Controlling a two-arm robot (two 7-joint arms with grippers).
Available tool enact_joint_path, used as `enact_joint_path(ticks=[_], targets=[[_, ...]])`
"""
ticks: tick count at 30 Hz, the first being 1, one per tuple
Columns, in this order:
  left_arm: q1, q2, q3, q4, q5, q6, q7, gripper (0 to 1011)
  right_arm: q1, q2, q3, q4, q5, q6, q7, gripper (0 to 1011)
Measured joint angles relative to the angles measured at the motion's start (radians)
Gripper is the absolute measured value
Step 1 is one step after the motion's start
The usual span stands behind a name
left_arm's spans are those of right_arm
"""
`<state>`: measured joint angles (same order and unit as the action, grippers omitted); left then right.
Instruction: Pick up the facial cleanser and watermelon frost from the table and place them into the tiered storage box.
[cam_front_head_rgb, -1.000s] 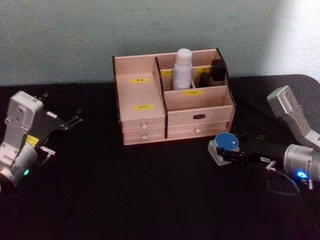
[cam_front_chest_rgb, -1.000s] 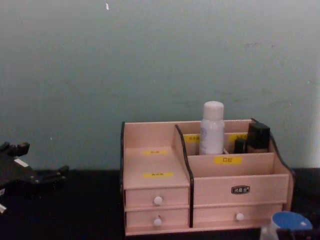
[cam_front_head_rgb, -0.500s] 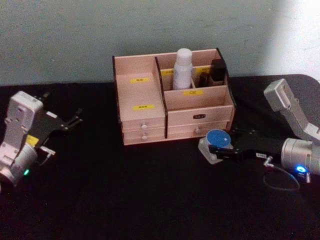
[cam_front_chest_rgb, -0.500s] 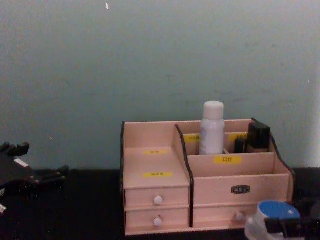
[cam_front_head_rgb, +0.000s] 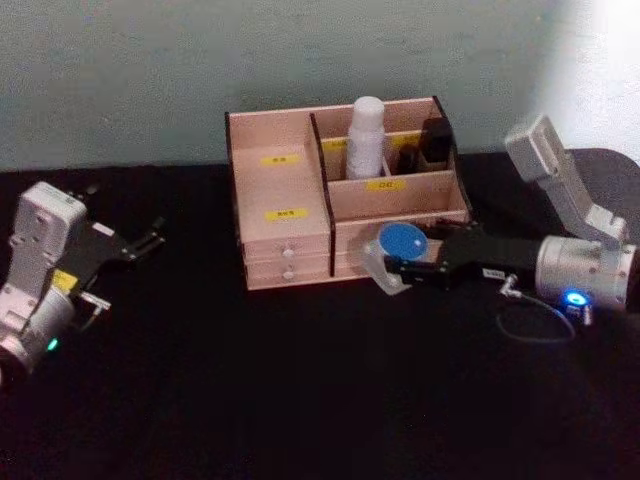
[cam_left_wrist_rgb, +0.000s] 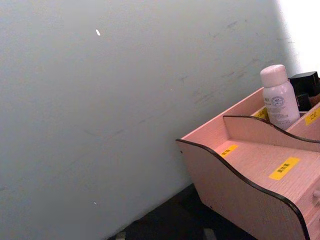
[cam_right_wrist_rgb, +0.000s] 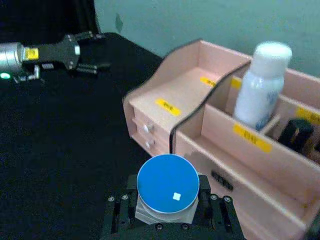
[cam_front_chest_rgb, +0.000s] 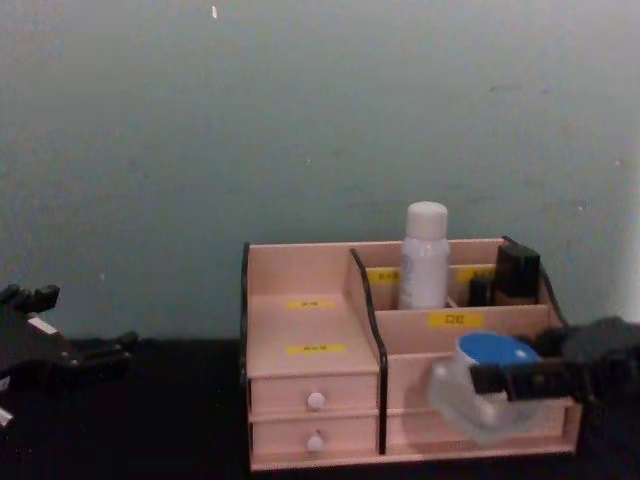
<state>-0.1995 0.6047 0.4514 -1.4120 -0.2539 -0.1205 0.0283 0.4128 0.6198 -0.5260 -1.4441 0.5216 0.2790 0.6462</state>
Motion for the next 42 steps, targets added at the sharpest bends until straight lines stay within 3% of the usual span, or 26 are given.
enact_joint_path(ticks=[11, 27, 42], targets=[[0.0, 0.0, 0.0, 0.0, 0.0, 0.0, 0.0, 1001, 0.098, -0.054, -0.044, 0.054, -0.012, -0.009, 0.003, 715], [0.0, 0.0, 0.0, 0.0, 0.0, 0.0, 0.0, 1001, 0.258, -0.183, -0.124, 0.205, -0.055, -0.038, 0.03, 715], [0.0, 0.0, 0.0, 0.0, 0.0, 0.0, 0.0, 1001, 0.34, -0.277, -0.163, 0.341, -0.096, -0.054, 0.035, 715]])
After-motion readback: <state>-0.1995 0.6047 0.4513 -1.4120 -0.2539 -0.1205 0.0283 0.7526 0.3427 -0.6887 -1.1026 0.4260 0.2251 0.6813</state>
